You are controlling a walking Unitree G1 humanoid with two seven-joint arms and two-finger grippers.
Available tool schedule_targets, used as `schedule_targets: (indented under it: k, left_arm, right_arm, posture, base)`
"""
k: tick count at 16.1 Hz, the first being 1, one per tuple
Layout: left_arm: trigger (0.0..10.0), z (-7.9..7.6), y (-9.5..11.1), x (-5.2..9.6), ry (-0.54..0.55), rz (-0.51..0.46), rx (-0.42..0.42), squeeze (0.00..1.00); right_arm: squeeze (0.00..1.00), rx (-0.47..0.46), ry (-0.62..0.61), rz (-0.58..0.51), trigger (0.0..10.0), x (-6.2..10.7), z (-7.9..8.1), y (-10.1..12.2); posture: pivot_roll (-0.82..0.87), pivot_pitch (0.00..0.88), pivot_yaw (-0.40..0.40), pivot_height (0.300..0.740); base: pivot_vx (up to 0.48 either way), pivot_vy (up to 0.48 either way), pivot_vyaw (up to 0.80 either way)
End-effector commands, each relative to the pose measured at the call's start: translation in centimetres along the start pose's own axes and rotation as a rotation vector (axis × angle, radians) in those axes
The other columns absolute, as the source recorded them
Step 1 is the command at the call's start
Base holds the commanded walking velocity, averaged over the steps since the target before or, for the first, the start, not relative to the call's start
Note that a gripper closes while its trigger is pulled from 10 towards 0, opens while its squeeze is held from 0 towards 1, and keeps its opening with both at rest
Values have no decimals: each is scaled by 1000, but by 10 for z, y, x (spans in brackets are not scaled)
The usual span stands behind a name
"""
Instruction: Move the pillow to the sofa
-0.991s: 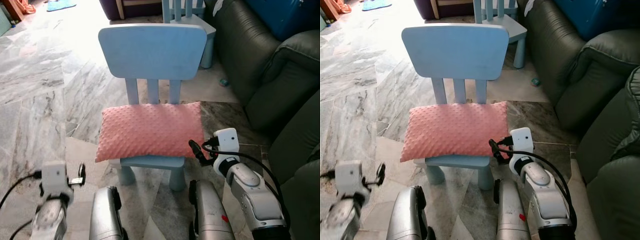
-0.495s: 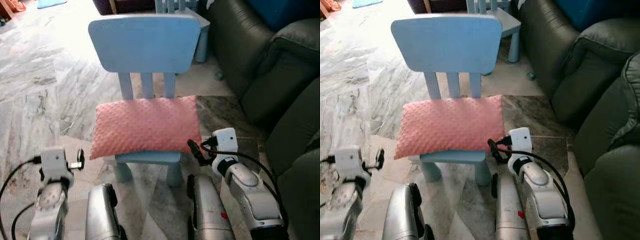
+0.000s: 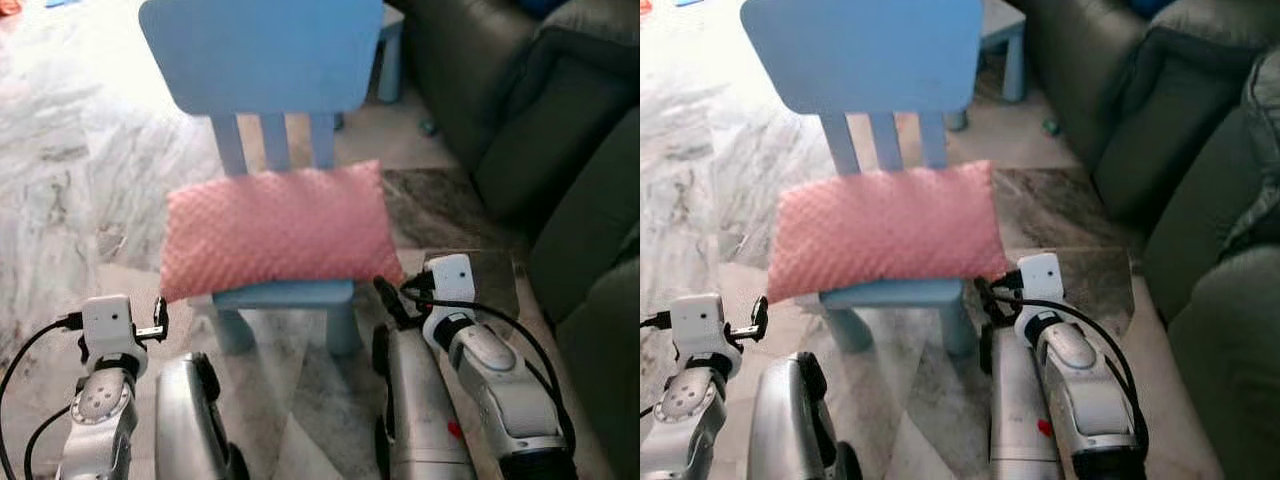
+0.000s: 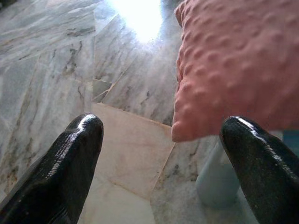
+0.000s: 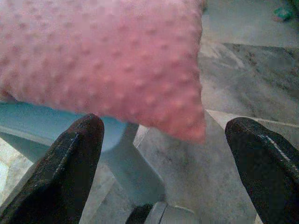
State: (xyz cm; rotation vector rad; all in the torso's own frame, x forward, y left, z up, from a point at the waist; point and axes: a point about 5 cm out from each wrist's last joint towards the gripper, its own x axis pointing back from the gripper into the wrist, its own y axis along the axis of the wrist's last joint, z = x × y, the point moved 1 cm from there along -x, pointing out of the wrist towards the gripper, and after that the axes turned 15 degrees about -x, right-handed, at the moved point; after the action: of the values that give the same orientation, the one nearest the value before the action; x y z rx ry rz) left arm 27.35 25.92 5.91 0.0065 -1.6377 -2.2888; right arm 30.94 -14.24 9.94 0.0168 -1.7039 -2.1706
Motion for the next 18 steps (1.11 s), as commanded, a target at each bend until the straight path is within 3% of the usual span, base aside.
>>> schedule_targets:
  k: [1,5,6,7,9,13,18]
  left_arm:
    - [10000,15,-3,-2,39,6,-14,0]
    - [10000,29,23,-26,64,-64,-14,0]
    - [10000,29,26,-28,60,-72,5,0]
    - [10000,30,34,-38,59,-75,83,0]
    - [10000,22,42,-52,6,-58,201,0]
    - [10000,4,59,-68,-62,-72,219,0]
    - [10000,-18,69,-76,-127,-58,283,0]
  right_arm:
    - [0,-10,-2,-16,10000,-2,1,2]
    - [0,-21,-20,-121,10000,-12,-4,38]
    - [0,-22,-19,-131,10000,-13,-3,42]
    - [0,-28,-14,-153,10000,-15,-2,53]
    - [0,-63,17,-143,10000,-20,3,61]
    - [0,-110,70,-105,10000,-31,9,67]
    - [0,-86,102,-91,10000,-32,13,72]
  posture:
    - [-172,273,57,429]
    - [-180,282,56,429]
    - [-181,283,55,429]
    - [-192,290,47,429]
    - [-204,295,40,429]
    - [-221,307,31,429]
    - [-237,314,22,429]
  base:
    - [0,0,0]
    - [0,0,0]
    - [0,0,0]
    - [0,0,0]
    - [0,0,0]
    - [0,0,0]
    - [0,0,0]
